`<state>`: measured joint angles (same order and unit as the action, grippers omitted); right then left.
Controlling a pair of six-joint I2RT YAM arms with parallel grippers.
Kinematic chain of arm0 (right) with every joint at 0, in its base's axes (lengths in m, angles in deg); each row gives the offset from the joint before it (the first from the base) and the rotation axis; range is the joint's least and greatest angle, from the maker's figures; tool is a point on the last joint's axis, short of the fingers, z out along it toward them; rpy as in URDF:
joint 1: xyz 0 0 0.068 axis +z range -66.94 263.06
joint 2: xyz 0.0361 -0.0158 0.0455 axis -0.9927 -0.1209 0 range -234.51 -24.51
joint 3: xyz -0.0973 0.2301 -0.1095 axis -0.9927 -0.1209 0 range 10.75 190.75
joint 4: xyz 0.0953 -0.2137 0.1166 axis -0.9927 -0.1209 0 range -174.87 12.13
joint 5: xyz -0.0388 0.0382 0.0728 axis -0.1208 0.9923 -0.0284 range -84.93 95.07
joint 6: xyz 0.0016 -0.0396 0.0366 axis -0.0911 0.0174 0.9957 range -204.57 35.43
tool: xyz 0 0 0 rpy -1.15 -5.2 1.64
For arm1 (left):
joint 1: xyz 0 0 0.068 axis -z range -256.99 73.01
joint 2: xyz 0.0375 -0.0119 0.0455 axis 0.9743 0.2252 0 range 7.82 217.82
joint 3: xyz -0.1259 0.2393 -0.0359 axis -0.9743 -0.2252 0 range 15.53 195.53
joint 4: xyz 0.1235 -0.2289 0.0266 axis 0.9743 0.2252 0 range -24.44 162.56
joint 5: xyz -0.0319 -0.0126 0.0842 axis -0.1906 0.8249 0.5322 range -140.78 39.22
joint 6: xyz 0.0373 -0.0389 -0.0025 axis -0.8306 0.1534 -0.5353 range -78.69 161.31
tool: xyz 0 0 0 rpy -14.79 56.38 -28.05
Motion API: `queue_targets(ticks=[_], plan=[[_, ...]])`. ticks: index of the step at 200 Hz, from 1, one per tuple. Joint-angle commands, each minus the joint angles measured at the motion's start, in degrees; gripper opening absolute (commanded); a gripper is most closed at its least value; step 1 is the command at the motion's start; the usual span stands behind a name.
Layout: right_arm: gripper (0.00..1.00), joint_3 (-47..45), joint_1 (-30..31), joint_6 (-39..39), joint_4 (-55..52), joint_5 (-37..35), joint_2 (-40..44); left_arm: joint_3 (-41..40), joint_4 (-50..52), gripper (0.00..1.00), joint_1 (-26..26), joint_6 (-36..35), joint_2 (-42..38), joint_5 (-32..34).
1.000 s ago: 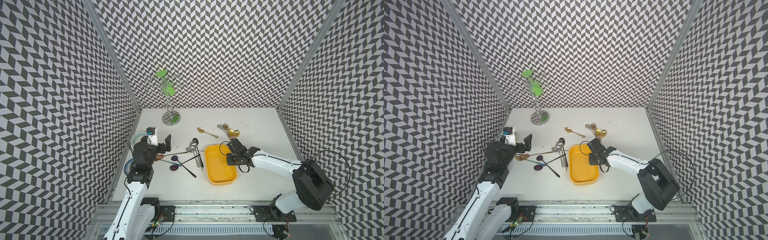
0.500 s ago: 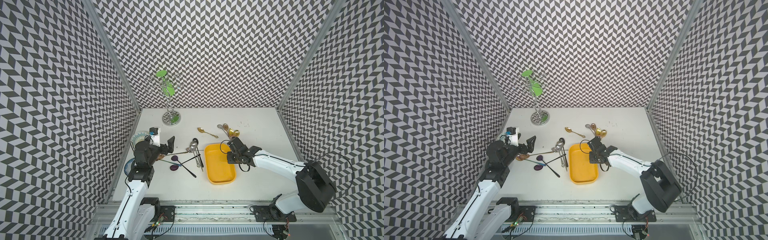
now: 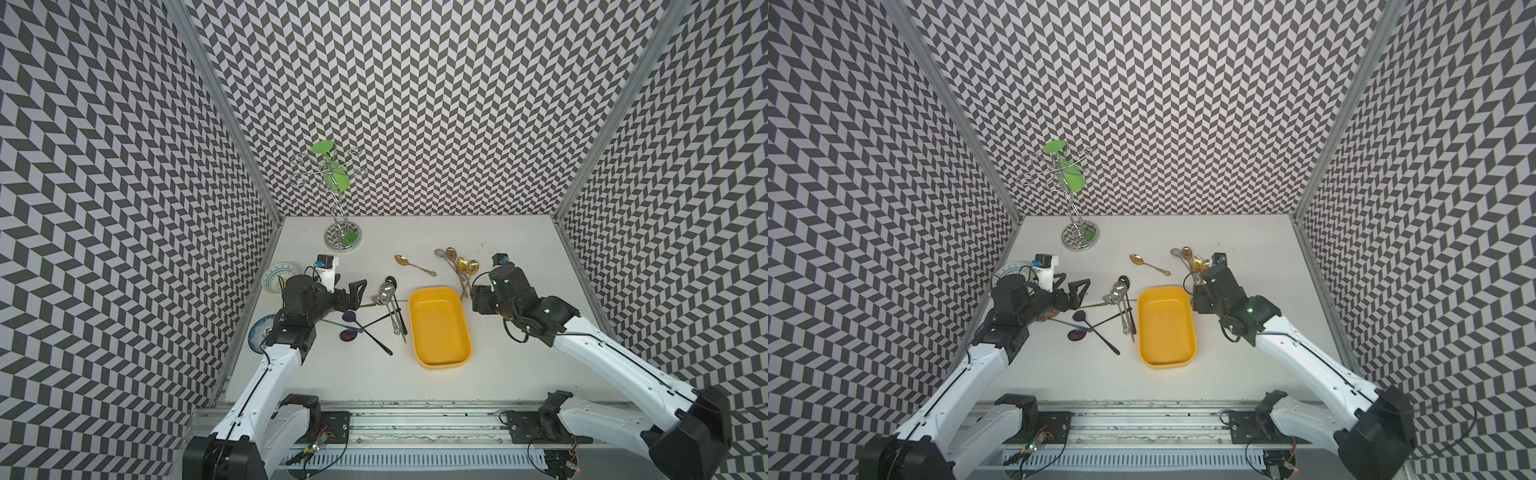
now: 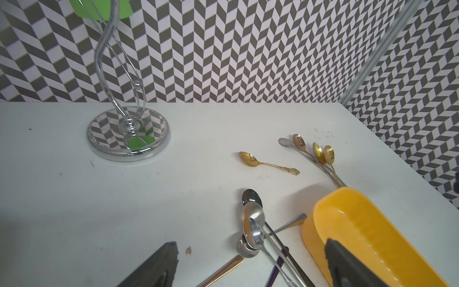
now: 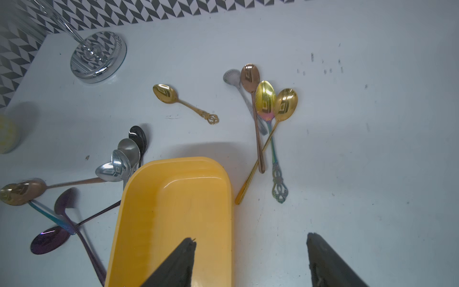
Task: Put the spoon into the storage box
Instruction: Place the storage box at the center of the board, then pick up the spoon from the center of the board.
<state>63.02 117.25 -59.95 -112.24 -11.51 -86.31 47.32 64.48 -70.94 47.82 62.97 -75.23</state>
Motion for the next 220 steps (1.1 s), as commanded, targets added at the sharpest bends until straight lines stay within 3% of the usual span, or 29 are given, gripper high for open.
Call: queue_targets(ticks=[1, 35, 52, 90, 161, 220], plan=[[0.82, -1.01, -1.17, -3.67, 0.54, -4.25, 5.09, 2.34, 1.30, 0.97, 0.66, 0.84, 2.29, -2.58], [0.94, -1.76, -2.59, -6.25, 0.05, -7.48, 10.23, 5.52, 5.20, 0.96, 0.64, -1.81, 7.16, 0.25], [0.95, -2.29, -2.68, -8.14, 1.07, -8.21, 12.20, 6.40, 6.52, 0.96, 0.65, -2.53, 9.24, 1.13], [1.00, -5.15, -2.66, -10.45, 4.81, -9.44, 16.77, 6.62, 7.00, 0.95, 0.66, -0.49, 12.72, -2.96], [0.99, -12.05, -2.64, -12.68, 11.49, -9.96, 24.88, 5.92, 2.08, 0.90, 0.82, 9.16, 20.86, -13.86], [0.99, -13.07, -2.59, -12.80, 12.41, -10.14, 25.50, 5.65, -2.32, 0.77, 3.32, 15.70, 27.61, -15.89]])
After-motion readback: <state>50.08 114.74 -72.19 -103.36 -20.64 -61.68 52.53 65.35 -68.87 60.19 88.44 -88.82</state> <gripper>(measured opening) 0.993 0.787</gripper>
